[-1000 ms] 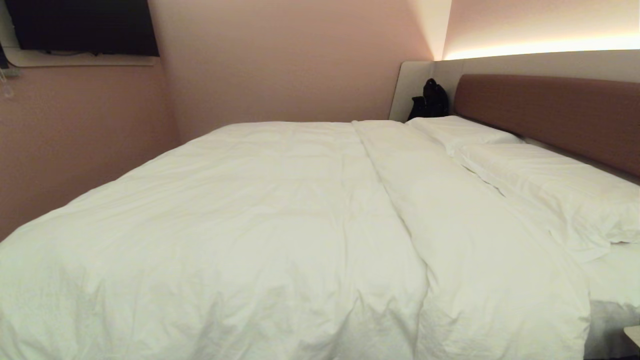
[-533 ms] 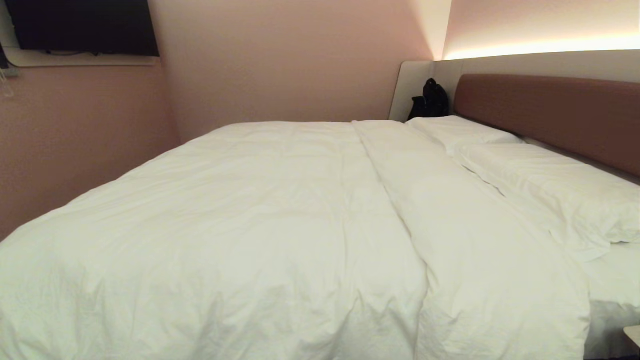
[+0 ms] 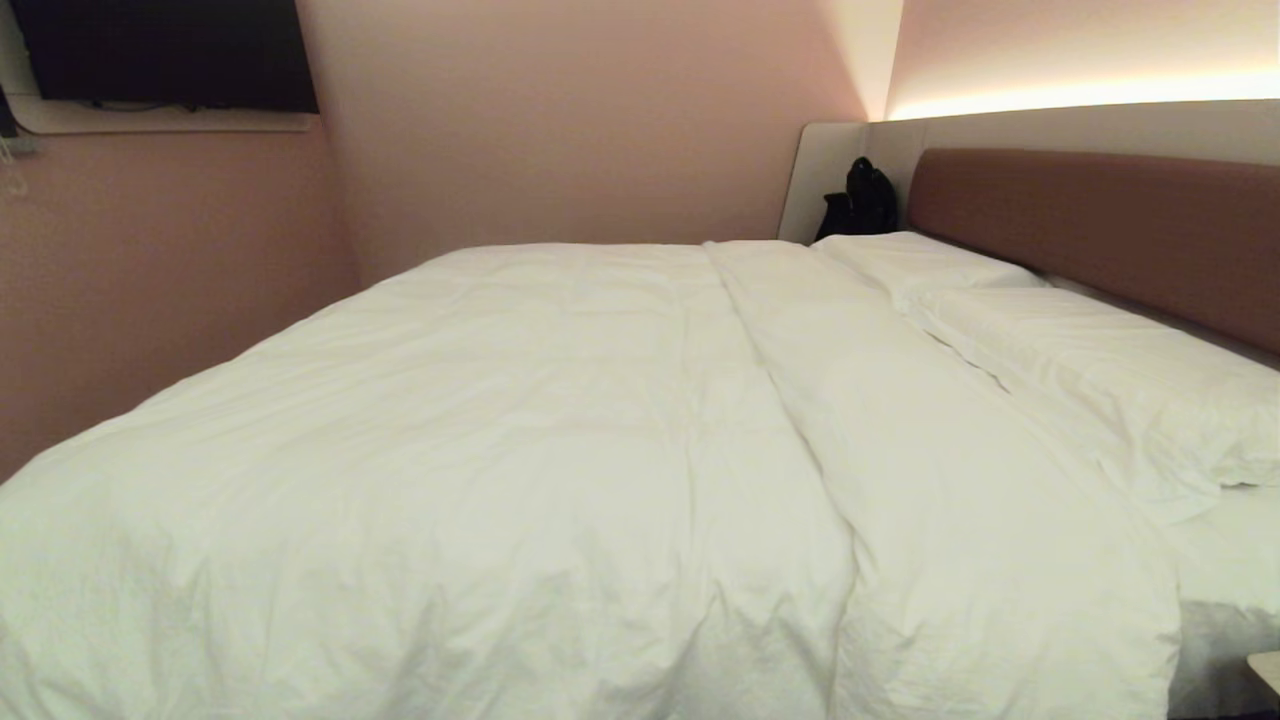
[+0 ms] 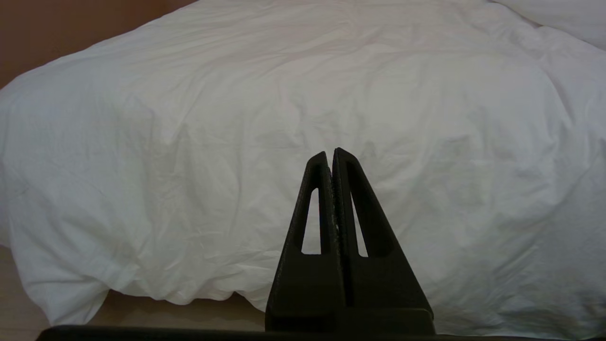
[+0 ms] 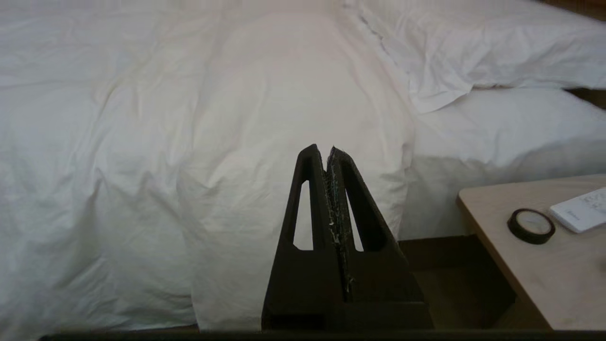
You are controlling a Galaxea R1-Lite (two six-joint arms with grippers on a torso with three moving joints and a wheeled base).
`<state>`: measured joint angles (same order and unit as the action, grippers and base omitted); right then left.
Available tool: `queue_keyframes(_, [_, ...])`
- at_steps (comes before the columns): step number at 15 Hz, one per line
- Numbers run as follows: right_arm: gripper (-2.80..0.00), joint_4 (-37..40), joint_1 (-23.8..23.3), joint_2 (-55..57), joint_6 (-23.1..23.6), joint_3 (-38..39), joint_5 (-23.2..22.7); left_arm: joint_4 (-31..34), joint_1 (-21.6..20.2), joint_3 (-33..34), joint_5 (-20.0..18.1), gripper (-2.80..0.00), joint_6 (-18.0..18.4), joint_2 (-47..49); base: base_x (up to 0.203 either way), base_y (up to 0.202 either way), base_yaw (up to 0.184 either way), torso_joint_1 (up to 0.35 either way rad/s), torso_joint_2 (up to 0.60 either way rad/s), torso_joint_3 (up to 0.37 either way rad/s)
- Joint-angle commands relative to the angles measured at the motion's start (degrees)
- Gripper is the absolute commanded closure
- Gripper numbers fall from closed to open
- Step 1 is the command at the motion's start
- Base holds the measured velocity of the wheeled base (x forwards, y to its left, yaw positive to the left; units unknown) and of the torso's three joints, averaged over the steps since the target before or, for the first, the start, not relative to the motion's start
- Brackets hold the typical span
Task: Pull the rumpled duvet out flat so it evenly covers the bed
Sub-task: Flatten the corners of the folded blanket
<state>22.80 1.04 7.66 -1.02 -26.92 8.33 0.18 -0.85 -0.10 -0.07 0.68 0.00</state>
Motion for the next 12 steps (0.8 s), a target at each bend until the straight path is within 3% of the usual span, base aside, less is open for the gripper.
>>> queue_keyframes(1, [0.00, -0.07, -0.07, -4.94, 1.98, 0.00, 0.26, -0.01, -0.03, 0.01, -0.01, 0.00, 0.02, 0.00, 0.000, 0.000, 0.000, 0.000, 0.00, 0.000])
queue_keyframes(8, [0.00, -3.58, -0.07, -7.48, 4.00, -0.66, 0.98, -0.01, -0.03, 0.01, -0.01, 0.00, 0.02, 0.00, 0.000, 0.000, 0.000, 0.000, 0.00, 0.000])
queue_keyframes(12, [0.00, -9.52, -0.07, -7.48, 4.71, 3.28, 0.81, -0.01, -0.03, 0.01, -0.10, 0.00, 0.02, 0.00, 0.000, 0.000, 0.000, 0.000, 0.00, 0.000])
